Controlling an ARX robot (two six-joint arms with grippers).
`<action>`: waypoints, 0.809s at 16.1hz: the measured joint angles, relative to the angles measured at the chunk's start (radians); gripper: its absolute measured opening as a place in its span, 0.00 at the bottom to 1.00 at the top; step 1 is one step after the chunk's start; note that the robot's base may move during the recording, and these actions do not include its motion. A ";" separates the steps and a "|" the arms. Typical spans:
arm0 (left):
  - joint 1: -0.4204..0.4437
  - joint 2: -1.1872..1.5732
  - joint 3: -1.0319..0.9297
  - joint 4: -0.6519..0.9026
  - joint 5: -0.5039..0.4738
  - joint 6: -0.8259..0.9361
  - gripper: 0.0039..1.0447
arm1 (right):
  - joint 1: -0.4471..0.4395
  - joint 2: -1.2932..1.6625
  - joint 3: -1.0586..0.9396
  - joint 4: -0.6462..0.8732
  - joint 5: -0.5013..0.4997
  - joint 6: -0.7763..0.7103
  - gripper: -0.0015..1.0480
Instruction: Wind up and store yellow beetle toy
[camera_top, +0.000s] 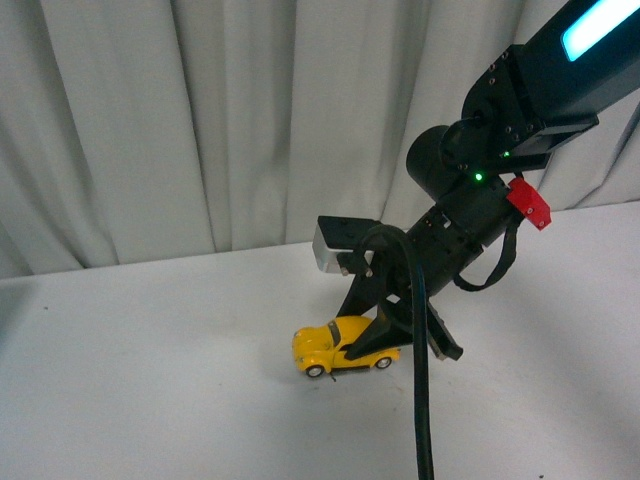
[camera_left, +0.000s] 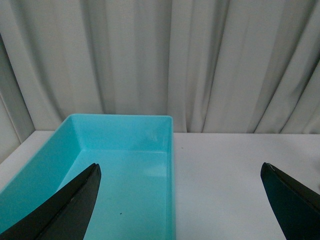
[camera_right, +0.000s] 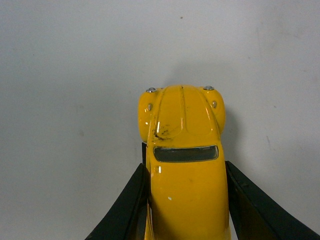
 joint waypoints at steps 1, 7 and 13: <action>0.000 0.000 0.000 0.000 0.000 0.000 0.94 | 0.015 0.000 -0.013 0.017 0.010 0.014 0.38; 0.000 0.000 0.000 0.000 0.000 0.000 0.94 | 0.035 0.000 -0.044 0.064 0.014 0.068 0.38; 0.000 0.000 0.000 0.000 0.000 0.000 0.94 | 0.018 -0.013 -0.102 0.105 0.049 0.116 0.38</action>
